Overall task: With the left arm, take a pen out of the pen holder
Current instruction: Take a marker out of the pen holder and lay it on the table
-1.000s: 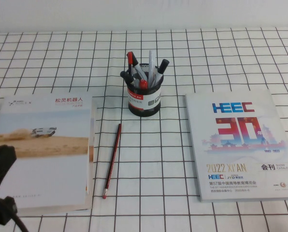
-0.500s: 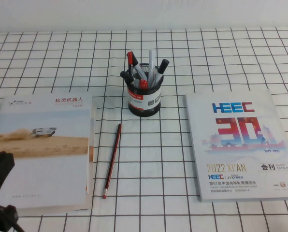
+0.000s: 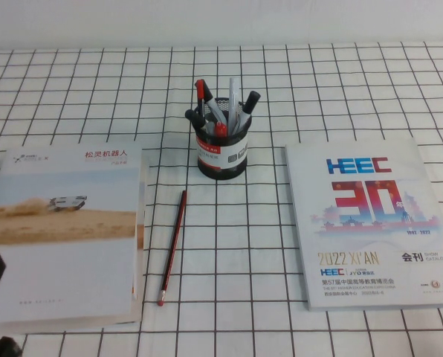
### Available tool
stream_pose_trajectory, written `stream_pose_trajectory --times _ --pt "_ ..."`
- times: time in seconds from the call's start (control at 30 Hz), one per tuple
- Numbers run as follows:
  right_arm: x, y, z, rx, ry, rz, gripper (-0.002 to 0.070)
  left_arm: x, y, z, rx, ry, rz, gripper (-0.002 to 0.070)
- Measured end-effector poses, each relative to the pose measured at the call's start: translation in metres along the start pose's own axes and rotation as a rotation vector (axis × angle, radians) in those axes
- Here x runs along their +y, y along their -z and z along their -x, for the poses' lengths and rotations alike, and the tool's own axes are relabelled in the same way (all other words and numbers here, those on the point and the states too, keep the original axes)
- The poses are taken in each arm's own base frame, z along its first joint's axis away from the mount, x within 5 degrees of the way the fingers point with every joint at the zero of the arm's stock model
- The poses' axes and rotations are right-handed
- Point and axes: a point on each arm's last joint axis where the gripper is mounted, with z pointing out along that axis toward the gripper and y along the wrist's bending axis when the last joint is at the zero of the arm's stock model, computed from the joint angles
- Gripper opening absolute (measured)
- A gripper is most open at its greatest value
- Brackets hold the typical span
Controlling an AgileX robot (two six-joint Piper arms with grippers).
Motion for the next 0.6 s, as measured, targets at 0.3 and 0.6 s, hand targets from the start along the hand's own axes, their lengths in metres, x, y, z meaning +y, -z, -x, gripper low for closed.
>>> stream_pose_trajectory --times 0.3,0.6 --pt "0.000 0.000 0.000 0.000 0.000 0.000 -0.0015 0.017 0.026 -0.031 -0.187 0.020 0.241 0.0000" --pt "0.000 0.000 0.000 0.000 0.000 0.000 -0.0015 0.020 0.025 -0.049 -0.130 0.003 0.270 0.0000"
